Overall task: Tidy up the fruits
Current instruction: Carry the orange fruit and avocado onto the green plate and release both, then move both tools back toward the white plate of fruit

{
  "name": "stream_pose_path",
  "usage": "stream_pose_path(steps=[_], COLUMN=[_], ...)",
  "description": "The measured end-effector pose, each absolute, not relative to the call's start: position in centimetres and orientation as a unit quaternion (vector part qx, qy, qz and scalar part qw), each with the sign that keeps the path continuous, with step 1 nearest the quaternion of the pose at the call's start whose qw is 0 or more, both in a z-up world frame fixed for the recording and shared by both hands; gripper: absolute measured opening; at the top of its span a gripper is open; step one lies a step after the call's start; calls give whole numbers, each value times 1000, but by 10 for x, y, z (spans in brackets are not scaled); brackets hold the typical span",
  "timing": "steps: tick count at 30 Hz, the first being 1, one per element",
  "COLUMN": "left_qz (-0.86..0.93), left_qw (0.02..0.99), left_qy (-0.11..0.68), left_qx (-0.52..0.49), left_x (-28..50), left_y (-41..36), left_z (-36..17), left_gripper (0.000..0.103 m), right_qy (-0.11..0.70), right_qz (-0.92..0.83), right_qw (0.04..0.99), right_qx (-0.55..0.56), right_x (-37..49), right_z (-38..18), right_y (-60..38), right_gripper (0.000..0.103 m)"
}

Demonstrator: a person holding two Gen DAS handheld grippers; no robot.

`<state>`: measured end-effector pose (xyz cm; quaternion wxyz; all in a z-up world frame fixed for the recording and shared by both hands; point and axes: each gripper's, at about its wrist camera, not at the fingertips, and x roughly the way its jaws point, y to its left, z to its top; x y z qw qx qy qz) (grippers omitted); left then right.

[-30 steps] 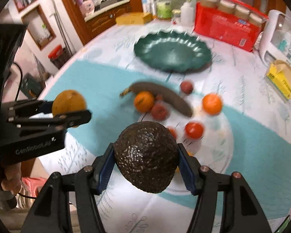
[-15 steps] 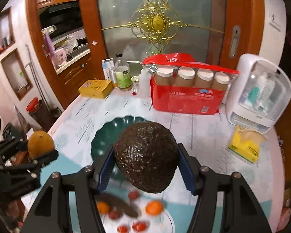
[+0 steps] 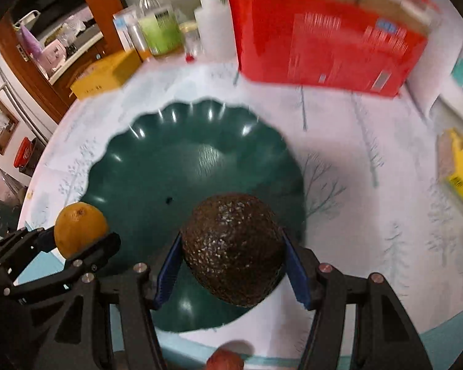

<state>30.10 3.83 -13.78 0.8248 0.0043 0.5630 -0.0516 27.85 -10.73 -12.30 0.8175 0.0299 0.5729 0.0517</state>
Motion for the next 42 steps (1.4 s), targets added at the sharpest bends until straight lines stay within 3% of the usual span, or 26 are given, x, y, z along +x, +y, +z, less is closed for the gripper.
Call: stream_pose_path(steps=[4, 7, 12, 26, 42], left_qz=[-50, -47, -59, -26, -50], left_qw=[821, 819, 816, 851, 909], left_qy=[568, 572, 573, 524, 413], left_qx=[-12, -13, -47, -33, -33], left_x=[306, 310, 312, 262, 116], left_y=[44, 46, 55, 66, 44], left_z=[-147, -145, -135, -63, 39], left_gripper=[52, 61, 91, 92, 95], right_qy=[570, 570, 558, 501, 466], right_qz=[56, 59, 78, 107, 120], right_qw=[820, 819, 825, 859, 877], right_qx=[11, 10, 34, 22, 4], right_x=[284, 288, 292, 252, 107], right_z=[-131, -129, -116, -39, 36], right_y=[-100, -100, -110, -105, -132], right_gripper=[63, 63, 63, 63, 63])
